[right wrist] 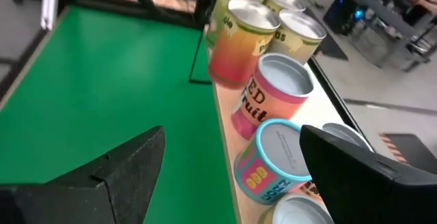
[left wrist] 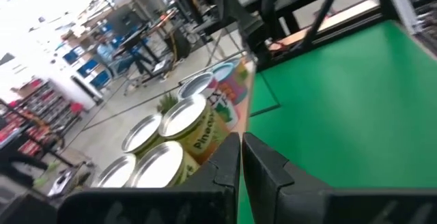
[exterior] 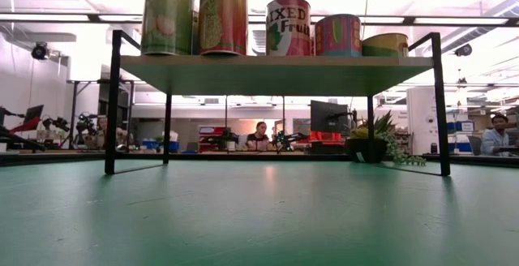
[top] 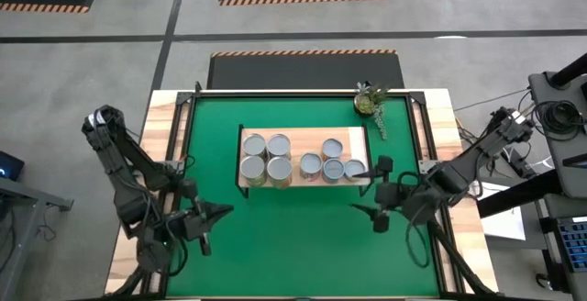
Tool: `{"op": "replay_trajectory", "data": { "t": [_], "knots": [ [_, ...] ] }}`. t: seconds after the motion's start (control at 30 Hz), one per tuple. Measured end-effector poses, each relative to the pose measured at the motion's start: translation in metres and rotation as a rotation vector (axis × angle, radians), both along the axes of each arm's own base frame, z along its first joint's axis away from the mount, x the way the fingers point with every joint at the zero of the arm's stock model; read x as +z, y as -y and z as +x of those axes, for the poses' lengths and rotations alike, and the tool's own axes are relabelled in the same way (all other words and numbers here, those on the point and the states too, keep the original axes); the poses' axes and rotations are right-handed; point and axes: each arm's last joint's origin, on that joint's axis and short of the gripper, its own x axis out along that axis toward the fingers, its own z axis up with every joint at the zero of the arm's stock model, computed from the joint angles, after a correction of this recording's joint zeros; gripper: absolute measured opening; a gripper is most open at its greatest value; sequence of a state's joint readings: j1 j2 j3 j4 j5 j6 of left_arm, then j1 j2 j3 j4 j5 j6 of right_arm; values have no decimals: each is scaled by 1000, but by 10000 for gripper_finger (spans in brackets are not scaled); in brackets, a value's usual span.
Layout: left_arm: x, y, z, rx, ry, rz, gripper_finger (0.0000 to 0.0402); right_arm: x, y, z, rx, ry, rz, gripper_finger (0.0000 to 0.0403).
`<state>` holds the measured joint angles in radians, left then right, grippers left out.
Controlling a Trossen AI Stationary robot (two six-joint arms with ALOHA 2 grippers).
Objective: Pick and place cans onto a shelf
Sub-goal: Adjust the canned pineapple on the shelf
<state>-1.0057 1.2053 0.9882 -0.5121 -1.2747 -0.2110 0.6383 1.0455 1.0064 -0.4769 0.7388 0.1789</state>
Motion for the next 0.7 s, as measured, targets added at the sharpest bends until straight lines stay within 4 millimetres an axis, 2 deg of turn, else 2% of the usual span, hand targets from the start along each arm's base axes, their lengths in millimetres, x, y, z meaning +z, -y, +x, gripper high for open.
{"op": "replay_trajectory", "data": {
  "t": [0.27,0.4,0.57,0.7],
  "knots": [
    [2,-15,13,26,-51,31,0,-21,31,-21,-13,124,72,327],
    [6,-19,12,-18,-63,-42,0,-27,38,-30,-21,161,92,327],
    [10,-14,19,-14,2,-144,0,-31,42,-36,-16,197,102,327],
    [3,-4,40,11,29,-125,0,-35,42,-36,2,237,79,327]
  ]
}}
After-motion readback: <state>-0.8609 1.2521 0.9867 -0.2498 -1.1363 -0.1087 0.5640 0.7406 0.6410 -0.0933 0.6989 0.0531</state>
